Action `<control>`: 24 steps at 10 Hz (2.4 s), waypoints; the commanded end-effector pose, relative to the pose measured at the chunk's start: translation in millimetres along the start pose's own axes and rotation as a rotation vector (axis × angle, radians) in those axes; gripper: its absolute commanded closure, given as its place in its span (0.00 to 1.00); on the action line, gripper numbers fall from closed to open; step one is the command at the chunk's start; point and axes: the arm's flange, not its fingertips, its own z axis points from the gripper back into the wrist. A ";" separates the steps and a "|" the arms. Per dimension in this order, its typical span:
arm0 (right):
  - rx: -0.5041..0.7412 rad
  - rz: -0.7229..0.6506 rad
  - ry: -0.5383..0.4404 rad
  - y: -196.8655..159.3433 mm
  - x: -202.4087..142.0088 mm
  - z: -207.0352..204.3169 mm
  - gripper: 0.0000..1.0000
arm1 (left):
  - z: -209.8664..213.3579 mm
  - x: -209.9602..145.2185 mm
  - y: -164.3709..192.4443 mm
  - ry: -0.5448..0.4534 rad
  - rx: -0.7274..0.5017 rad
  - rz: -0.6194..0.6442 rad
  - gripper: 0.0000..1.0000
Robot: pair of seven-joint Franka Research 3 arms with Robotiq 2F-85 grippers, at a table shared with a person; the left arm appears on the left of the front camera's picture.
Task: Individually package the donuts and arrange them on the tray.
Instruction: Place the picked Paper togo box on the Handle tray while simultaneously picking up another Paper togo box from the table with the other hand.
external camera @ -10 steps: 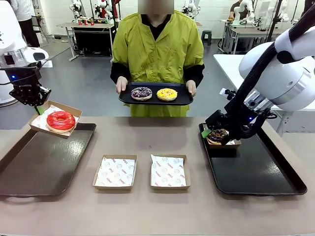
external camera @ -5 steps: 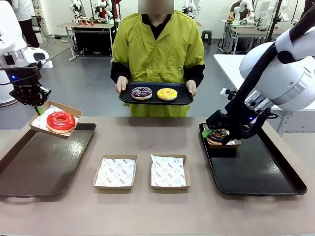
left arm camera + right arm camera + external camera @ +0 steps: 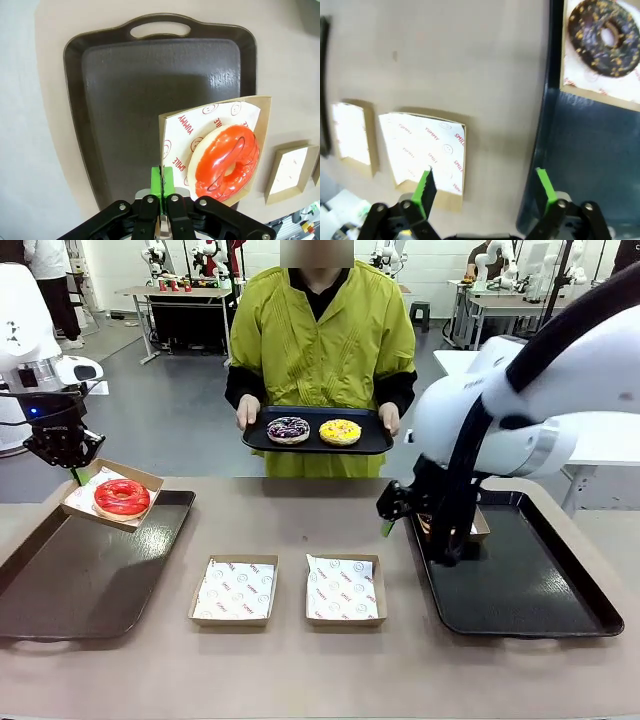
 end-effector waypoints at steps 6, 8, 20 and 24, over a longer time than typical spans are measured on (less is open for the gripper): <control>-0.208 -0.054 0.093 43.0 0.0 -60.4 0.00 | -35.7 42.3 25.2 0.033 -0.085 -0.010 0.99; -0.238 -0.100 0.044 53.0 -1.6 -62.4 0.00 | -42.5 46.4 20.9 0.055 -0.082 0.011 0.99; -0.222 -0.110 0.136 53.6 -12.9 -89.0 0.00 | -72.8 66.2 16.1 0.063 -0.127 0.082 0.99; -0.231 -0.126 0.149 55.3 -12.8 -95.4 0.00 | -84.7 77.1 17.1 0.074 -0.146 0.083 0.99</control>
